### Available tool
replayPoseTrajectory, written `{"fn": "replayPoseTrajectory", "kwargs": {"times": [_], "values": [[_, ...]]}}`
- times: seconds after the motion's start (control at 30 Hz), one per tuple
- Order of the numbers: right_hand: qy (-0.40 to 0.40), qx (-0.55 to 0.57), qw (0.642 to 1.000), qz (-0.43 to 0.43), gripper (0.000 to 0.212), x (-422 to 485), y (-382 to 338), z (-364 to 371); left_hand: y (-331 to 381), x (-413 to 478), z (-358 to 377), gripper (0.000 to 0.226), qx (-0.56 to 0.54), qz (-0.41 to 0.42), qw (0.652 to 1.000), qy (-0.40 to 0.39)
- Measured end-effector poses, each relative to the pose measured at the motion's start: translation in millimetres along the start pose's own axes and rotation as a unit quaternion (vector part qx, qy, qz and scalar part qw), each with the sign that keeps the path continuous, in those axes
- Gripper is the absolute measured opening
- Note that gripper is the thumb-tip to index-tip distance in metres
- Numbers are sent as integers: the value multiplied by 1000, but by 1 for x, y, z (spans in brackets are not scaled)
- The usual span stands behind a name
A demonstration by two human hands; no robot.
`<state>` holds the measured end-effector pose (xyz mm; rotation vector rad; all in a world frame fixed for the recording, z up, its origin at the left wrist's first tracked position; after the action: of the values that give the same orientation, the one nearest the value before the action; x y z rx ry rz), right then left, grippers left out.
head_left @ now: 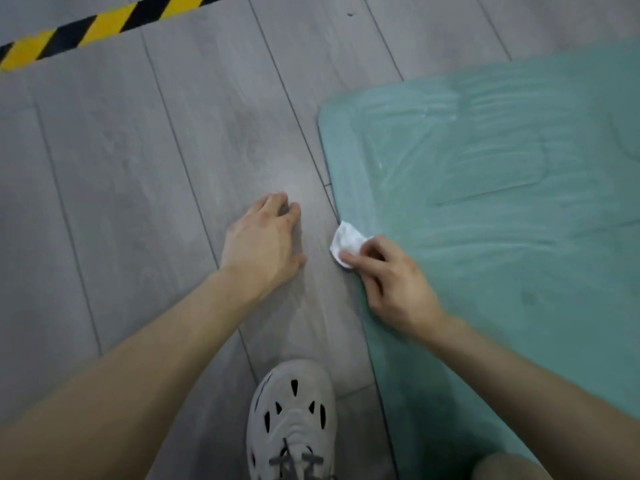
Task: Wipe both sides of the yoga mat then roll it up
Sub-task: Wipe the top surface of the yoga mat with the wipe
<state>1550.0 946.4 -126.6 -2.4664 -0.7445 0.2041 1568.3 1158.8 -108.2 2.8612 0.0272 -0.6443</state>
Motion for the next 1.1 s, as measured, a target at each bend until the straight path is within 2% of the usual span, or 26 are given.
{"fn": "replayPoseTrajectory", "kwargs": {"times": [0.07,0.1,0.17,0.23,0.3,0.37,0.43,0.5,0.57,0.63,0.73,0.77,0.83,0.9,1.0,1.1], "values": [[-11,-9,1000,-27,35,4,6,-2,2,-1,1,91,-2,-1,1000,7],[15,-29,999,-16,33,32,15,-5,3,-1,1,90,-2,-1,1000,8],[80,-67,993,57,29,106,38,-15,5,-2,0,87,-7,1,1000,-1],[103,-85,983,127,28,164,56,-31,3,-3,1,88,-9,1,1000,-16],[106,-94,977,157,27,162,60,-33,0,-3,1,88,-4,8,999,-36],[113,-93,979,145,28,106,50,-25,3,-2,1,82,10,6,999,-34],[109,-67,982,141,30,27,36,-16,12,0,1,66,30,-14,999,-27],[70,-52,989,123,36,-47,22,-13,23,4,-2,51,41,-33,998,-28],[31,-55,993,102,40,-84,16,-15,28,8,-3,43,50,-29,998,-37],[21,-81,992,95,38,-66,23,-19,25,10,-3,45,53,-28,997,-38],[57,-152,980,111,35,28,51,-29,15,6,7,66,43,-33,998,-35],[57,-177,976,116,41,66,61,-34,13,5,9,71,38,-31,998,-36],[32,-217,970,101,56,129,72,-44,11,1,9,76,31,-18,999,-34],[-5,-243,966,90,52,165,70,-45,6,0,6,78,22,-11,999,-36],[-1,-227,973,46,43,150,59,-35,5,-4,5,84,11,-16,998,-61],[19,-144,988,-45,38,59,44,-16,10,-12,4,79,-7,-15,999,-48]]}}
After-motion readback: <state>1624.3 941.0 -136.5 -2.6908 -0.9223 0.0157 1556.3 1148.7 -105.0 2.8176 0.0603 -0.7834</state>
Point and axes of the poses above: each hand's wrist, its own x-axis towards the middle knuckle, its own z-axis out of the palm, y = z × x, the point moved 4 cm from there along x, towards the middle knuckle, and after that the axes turned 7 degrees about -x, right-handed, at the moved point
